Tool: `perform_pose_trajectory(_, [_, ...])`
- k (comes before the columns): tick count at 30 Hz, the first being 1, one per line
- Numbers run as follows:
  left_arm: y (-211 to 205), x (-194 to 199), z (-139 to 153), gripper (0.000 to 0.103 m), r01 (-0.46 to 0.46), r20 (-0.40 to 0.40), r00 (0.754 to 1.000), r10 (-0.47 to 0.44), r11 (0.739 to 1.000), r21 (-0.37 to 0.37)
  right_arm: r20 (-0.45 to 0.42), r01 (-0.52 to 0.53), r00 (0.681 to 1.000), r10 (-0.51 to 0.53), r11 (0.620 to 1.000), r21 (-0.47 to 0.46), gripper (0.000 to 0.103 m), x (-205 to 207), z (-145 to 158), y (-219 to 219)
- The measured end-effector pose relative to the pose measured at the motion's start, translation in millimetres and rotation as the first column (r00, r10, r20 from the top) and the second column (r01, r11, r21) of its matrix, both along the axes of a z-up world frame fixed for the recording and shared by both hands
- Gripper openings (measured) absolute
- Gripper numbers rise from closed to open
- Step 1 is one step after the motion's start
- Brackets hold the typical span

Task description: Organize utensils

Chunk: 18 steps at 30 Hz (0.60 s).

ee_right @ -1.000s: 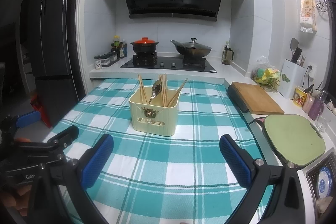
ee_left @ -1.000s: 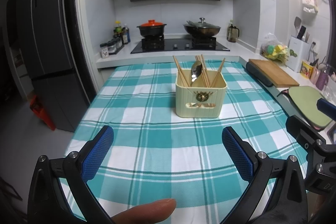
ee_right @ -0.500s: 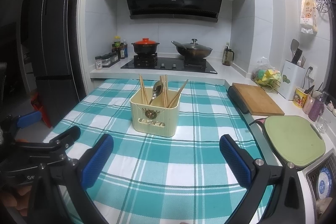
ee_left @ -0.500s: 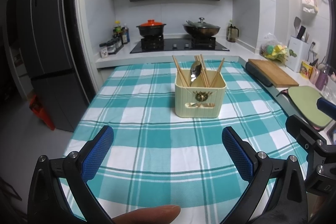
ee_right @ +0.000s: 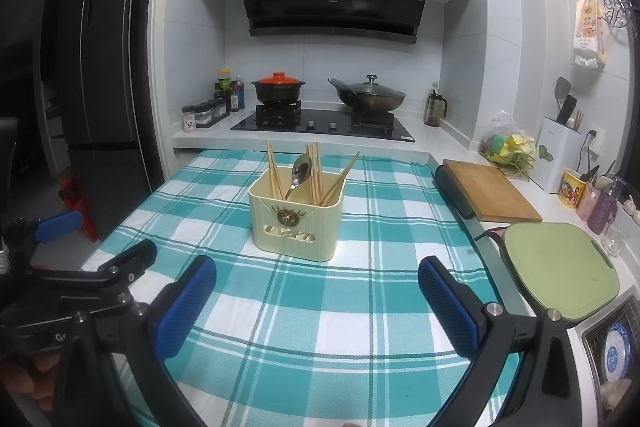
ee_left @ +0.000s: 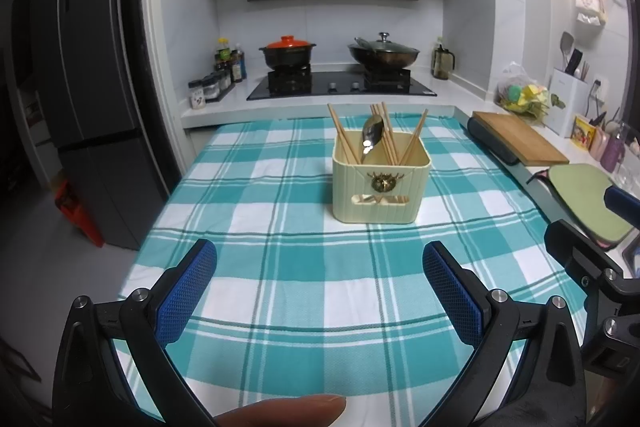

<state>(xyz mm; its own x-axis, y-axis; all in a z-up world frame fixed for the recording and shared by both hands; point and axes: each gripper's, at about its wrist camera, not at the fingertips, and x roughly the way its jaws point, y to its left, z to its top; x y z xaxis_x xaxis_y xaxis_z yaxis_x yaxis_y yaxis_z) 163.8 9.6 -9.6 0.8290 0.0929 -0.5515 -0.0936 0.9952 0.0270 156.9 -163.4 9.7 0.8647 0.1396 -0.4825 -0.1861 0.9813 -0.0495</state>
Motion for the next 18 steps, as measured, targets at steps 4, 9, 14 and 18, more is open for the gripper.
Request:
perform_pose_trajectory(4, [-0.5, 0.1, -0.1, 0.103, 0.001, -0.001, 1.0, -0.001, 1.0, 0.0, 0.0, -0.001, 1.0, 0.001, 1.0, -0.002, 0.103, 0.0, -0.4, -0.9])
perform_pose_trajectory(9, [-0.5, 0.2, 0.0, 0.103, 0.0, -0.001, 1.0, 0.0, 1.0, -0.001, -0.003, -0.002, 1.0, 0.002, 1.0, -0.004, 0.103, -0.5, -1.2, -1.8])
perform_pose_trajectory(14, [-2.5, 0.7, -1.7, 0.103, -0.002, -0.003, 1.0, 0.002, 1.0, -0.005, -0.002, -0.002, 1.0, 0.002, 1.0, -0.004, 0.103, -0.8, -1.3, -2.0])
perform_pose_trajectory(18, [-4.9, 2.4, -4.2, 0.103, 0.002, -0.008, 1.0, -0.002, 1.0, -0.004, -0.006, -0.004, 1.0, 0.004, 1.0, -0.004, 0.103, 0.4, -2.6, -2.6])
